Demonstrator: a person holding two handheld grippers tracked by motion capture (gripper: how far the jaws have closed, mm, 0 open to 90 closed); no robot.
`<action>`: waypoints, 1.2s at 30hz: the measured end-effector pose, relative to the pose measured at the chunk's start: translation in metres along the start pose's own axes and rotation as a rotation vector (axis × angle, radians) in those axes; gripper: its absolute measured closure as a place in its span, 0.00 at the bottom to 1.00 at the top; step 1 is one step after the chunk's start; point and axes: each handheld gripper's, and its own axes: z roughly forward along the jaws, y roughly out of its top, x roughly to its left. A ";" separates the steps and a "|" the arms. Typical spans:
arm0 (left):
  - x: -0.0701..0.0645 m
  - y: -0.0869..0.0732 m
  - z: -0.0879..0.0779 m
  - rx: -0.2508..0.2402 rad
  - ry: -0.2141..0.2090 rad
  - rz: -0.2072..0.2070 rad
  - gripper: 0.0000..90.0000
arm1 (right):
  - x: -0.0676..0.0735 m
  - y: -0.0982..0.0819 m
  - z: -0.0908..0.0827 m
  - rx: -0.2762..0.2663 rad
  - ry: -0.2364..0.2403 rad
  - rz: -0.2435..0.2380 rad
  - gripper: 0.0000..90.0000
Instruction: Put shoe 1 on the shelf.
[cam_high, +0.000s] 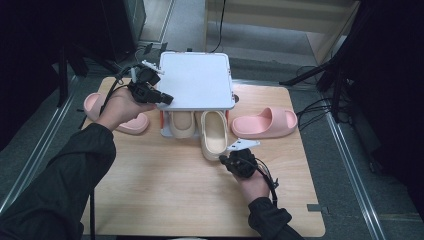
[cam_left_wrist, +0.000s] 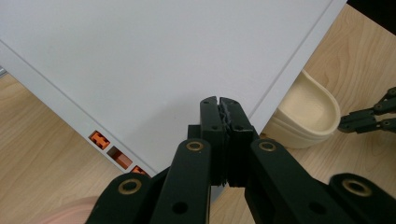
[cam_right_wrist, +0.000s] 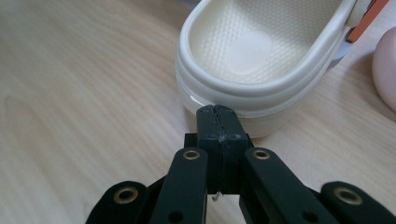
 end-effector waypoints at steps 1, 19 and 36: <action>0.000 0.000 0.000 0.000 0.000 0.000 0.99 | 0.000 0.002 0.002 0.002 0.002 0.012 1.00; 0.001 0.000 0.000 -0.004 -0.003 0.002 0.99 | -0.030 0.042 0.039 -0.045 -0.027 0.095 1.00; 0.000 0.008 0.000 0.048 -0.022 -0.002 0.93 | -0.031 0.042 0.038 -0.060 0.005 0.117 0.99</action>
